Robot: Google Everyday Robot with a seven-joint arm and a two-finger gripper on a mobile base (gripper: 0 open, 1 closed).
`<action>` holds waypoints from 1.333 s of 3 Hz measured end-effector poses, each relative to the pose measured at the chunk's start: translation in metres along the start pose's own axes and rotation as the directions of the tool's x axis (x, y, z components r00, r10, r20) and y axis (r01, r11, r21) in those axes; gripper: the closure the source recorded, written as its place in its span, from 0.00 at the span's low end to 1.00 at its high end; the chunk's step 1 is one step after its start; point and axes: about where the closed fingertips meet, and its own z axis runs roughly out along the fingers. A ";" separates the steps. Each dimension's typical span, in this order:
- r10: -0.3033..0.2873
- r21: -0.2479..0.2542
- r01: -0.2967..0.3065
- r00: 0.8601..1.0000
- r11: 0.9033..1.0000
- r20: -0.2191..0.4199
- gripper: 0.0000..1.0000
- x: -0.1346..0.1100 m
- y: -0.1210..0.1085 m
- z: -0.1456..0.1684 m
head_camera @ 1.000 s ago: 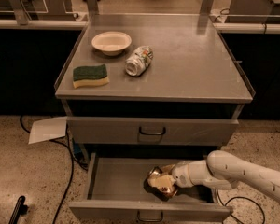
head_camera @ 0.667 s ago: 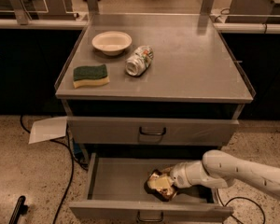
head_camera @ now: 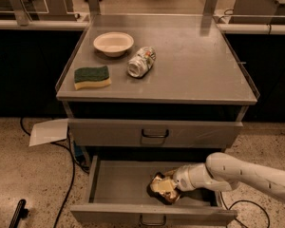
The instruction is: Place orange can into middle drawer
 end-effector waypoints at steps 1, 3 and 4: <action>0.000 0.000 0.000 1.000 1.000 0.000 0.35 0.000 0.000 0.000; 0.000 0.000 0.000 1.000 1.000 0.000 0.00 0.000 0.000 0.000; 0.000 0.000 0.000 1.000 1.000 0.000 0.00 0.000 0.000 0.000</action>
Offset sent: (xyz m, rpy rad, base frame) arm 0.0000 0.0000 0.0000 0.0000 0.0000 0.0000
